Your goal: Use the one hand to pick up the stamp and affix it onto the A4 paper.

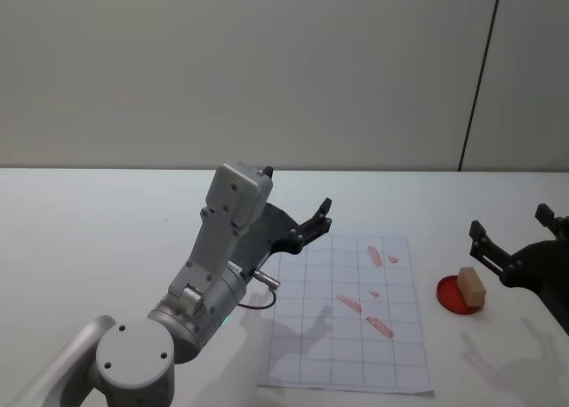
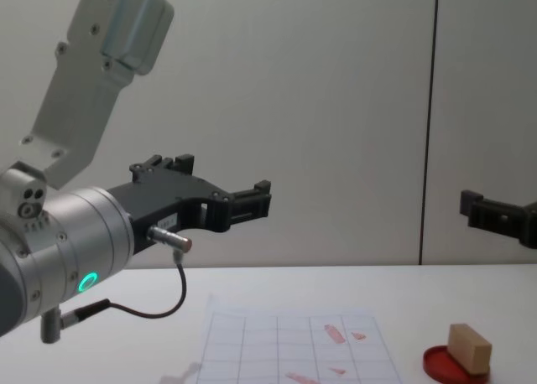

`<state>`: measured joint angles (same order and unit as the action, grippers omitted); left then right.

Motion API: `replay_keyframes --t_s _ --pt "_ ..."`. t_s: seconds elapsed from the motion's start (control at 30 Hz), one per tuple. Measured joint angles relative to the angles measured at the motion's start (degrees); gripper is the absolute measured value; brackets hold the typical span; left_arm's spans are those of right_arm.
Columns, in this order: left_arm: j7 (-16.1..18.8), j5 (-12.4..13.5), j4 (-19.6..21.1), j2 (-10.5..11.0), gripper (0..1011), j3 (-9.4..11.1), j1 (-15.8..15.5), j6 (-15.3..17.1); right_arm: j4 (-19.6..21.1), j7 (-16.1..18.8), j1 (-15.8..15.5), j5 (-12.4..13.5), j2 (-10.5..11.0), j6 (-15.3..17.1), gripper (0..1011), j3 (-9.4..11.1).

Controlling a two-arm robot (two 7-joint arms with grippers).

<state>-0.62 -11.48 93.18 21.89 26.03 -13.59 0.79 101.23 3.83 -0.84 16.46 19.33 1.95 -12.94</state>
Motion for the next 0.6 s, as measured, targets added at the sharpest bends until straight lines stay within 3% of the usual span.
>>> replay_keyframes --t_s 0.6 --pt "0.0 0.0 0.0 0.0 1002 0.0 0.0 0.0 0.0 0.0 0.0 0.0 0.0 0.0 1001 0.0"
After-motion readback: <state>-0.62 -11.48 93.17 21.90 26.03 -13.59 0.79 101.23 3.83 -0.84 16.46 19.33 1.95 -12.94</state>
